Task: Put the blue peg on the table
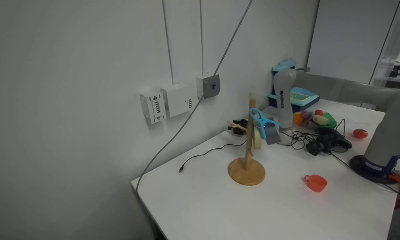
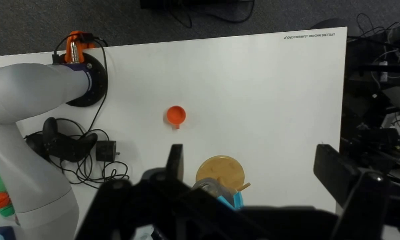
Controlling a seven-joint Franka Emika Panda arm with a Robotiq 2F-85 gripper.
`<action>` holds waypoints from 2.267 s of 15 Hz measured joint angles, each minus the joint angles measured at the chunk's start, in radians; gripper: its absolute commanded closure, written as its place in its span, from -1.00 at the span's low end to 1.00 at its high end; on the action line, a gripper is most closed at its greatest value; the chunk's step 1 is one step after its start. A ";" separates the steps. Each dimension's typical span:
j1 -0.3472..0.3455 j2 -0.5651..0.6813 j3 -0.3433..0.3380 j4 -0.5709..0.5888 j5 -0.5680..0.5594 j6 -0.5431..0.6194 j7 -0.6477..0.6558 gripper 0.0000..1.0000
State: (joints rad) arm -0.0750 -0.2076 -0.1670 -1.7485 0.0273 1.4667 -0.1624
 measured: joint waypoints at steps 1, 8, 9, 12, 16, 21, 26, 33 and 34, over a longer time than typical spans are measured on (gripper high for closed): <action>0.000 0.000 0.001 -0.004 0.000 0.000 0.000 -1.00; 0.008 0.027 0.070 -0.136 -0.034 0.108 0.000 -1.00; 0.010 0.031 0.080 -0.157 -0.035 0.141 0.000 -1.00; 0.017 0.040 0.102 -0.206 -0.035 0.240 -0.002 -1.00; 0.026 0.040 0.122 -0.228 -0.035 0.302 -0.007 -1.00; 0.026 0.039 0.122 -0.228 -0.035 0.302 -0.009 -1.00; 0.027 0.042 0.123 -0.228 -0.035 0.302 -0.008 -1.00; 0.028 0.074 0.125 -0.237 -0.011 0.356 -0.005 -1.00; 0.029 0.081 0.125 -0.240 0.010 0.374 -0.004 -1.00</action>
State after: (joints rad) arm -0.0463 -0.1264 -0.0423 -1.9883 0.0369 1.8410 -0.1668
